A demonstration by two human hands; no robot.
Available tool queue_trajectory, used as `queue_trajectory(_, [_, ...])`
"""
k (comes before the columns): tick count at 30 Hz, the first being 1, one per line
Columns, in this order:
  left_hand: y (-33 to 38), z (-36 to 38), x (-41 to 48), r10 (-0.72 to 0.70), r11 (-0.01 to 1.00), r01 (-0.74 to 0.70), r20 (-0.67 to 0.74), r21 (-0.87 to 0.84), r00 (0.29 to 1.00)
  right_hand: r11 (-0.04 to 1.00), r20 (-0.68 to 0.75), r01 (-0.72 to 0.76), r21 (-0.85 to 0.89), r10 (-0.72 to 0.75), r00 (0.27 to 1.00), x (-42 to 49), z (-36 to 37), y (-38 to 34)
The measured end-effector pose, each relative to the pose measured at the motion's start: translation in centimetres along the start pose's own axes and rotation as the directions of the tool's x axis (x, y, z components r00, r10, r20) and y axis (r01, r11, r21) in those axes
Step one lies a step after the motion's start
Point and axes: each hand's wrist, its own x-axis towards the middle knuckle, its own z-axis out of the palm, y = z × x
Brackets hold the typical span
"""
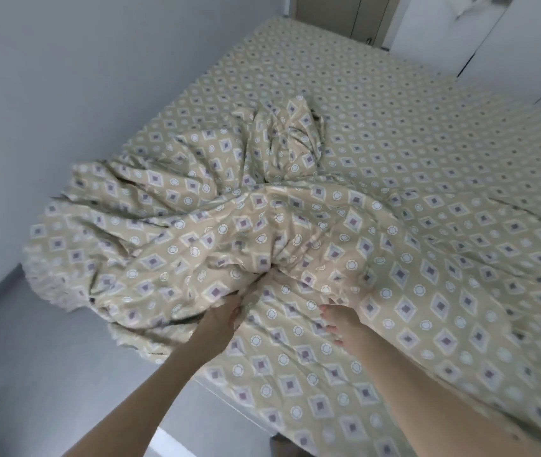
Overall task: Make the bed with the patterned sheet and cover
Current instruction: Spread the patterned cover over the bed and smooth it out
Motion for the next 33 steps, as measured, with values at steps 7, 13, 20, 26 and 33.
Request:
queue_trajectory(7, [1.5, -3.0, -11.9, -0.056, 0.996, 0.062, 0.09, -0.062, 0.994, 0.972, 0.103, 0.062, 0.227, -0.088, 0.991, -8.3, 3.2, 3.3])
queue_trajectory(13, [0.0, -3.8, -20.1, 0.12, 0.991, -0.125, 0.098, 0.038, 0.988, 0.945, 0.201, 0.01, 0.325, -0.079, 0.976, -13.9, 7.0, 6.9])
queue_trajectory(20, [-2.3, -5.6, -27.5, 0.149, 0.964, -0.082, 0.255, -0.255, 0.956, 0.842, 0.251, -0.059, 0.536, -0.092, 0.964, -17.3, 9.1, 9.9])
queue_trajectory(26, [-4.2, -6.2, -29.9, 0.047, 0.991, -0.004, 0.318, -0.136, 0.947, 0.782, 0.229, -0.014, 0.624, -0.165, 0.959, -19.5, 8.7, 13.2])
queue_trajectory(33, [-1.7, -4.5, -31.2, -0.04, 0.952, 0.006, 0.106, 0.306, 0.994, 0.734, -0.183, 0.335, 0.591, -0.283, 0.942, -23.8, 4.5, 18.5])
